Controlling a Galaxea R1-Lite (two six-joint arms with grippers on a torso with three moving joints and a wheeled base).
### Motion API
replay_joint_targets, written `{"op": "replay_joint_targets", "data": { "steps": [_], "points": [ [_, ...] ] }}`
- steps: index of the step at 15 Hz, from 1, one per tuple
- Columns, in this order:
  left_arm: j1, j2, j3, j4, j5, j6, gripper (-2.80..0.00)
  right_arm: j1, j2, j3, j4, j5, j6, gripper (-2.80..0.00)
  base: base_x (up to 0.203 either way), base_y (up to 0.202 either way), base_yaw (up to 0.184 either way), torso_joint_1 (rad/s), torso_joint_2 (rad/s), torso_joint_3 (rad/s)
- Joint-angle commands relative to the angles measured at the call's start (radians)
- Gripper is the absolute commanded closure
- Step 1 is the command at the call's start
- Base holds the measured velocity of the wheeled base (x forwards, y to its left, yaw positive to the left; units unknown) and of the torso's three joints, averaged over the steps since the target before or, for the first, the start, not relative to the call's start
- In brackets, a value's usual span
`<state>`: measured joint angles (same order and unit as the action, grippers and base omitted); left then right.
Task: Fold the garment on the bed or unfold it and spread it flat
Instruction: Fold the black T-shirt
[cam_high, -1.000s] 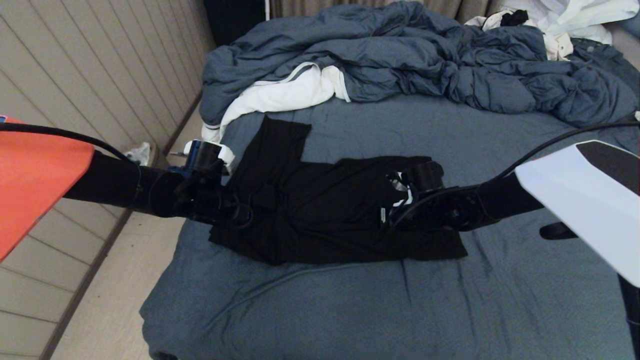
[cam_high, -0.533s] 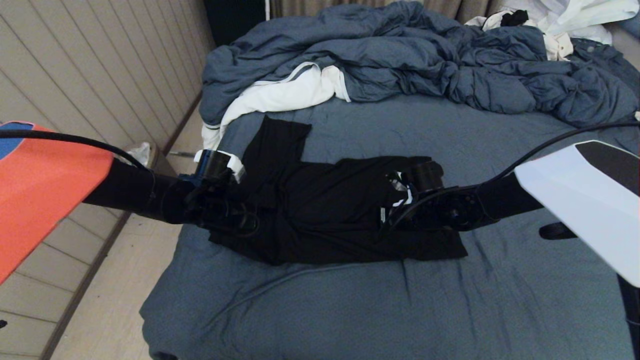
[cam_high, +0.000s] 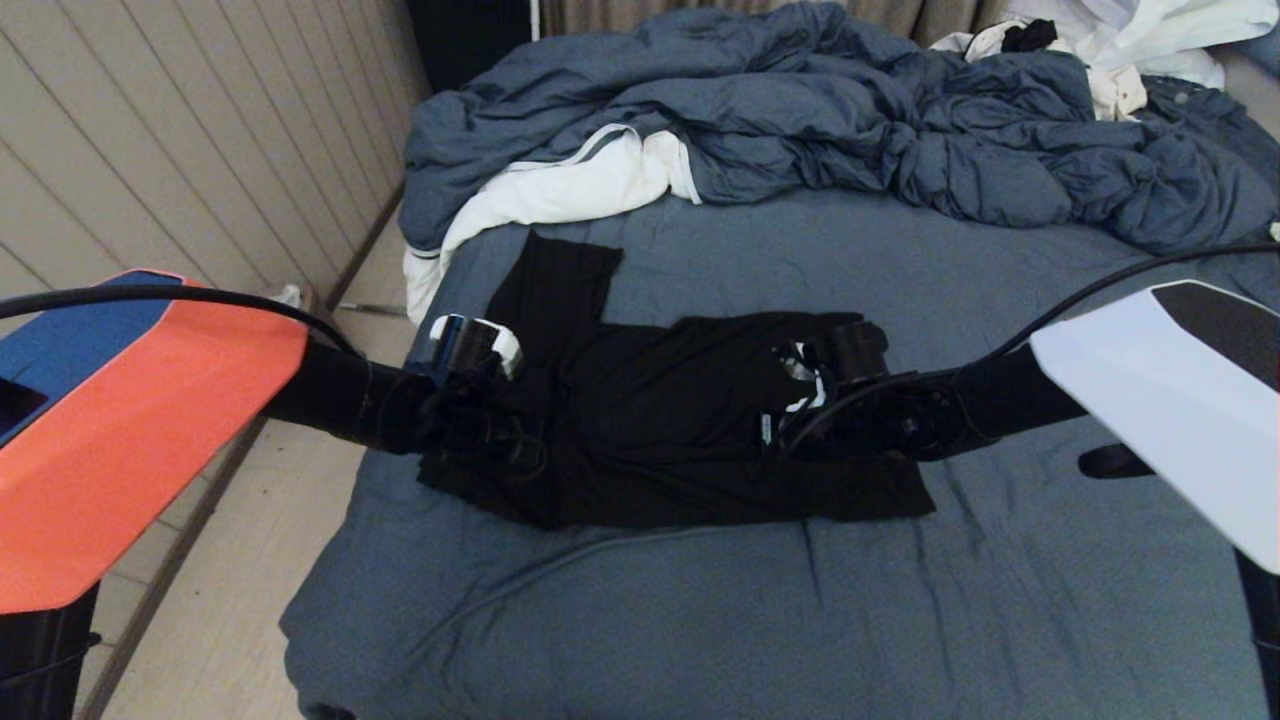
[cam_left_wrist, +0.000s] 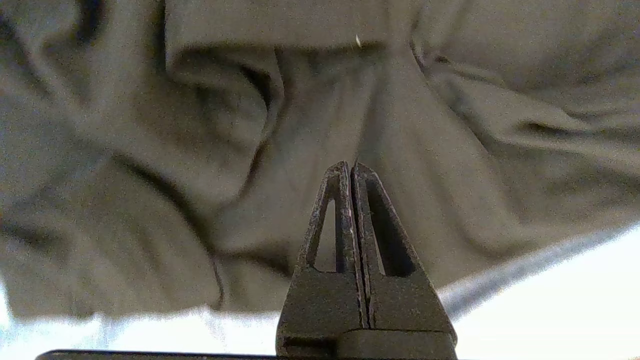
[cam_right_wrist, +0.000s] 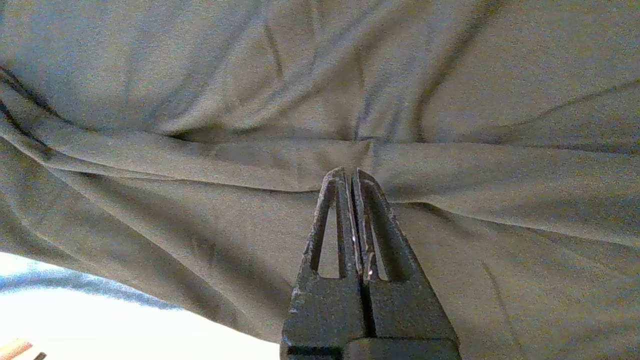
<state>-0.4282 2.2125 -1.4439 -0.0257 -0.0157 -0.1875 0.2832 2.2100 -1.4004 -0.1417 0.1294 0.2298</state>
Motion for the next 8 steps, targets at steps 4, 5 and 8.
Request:
{"op": "replay_joint_targets", "data": {
  "steps": [4, 5, 8],
  "points": [
    [0.107, 0.103, -0.132, 0.000, 0.009, 0.042, 0.00, -0.001, 0.005, 0.000, -0.001, -0.001, 0.000, 0.00, 0.000, 0.000, 0.000, 0.000, 0.00, 0.000],
    [0.122, 0.124, -0.164, 0.000, 0.011, 0.042, 0.00, -0.001, 0.005, 0.000, -0.001, -0.001, 0.000, 0.00, 0.000, 0.000, 0.000, 0.000, 0.00, 0.000],
    [0.149, 0.176, -0.273, 0.005, 0.013, 0.031, 0.00, 0.001, 0.002, 0.005, -0.001, -0.001, 0.000, 0.00, 0.000, 0.000, 0.000, 0.000, 0.00, 0.000]
  ]
}}
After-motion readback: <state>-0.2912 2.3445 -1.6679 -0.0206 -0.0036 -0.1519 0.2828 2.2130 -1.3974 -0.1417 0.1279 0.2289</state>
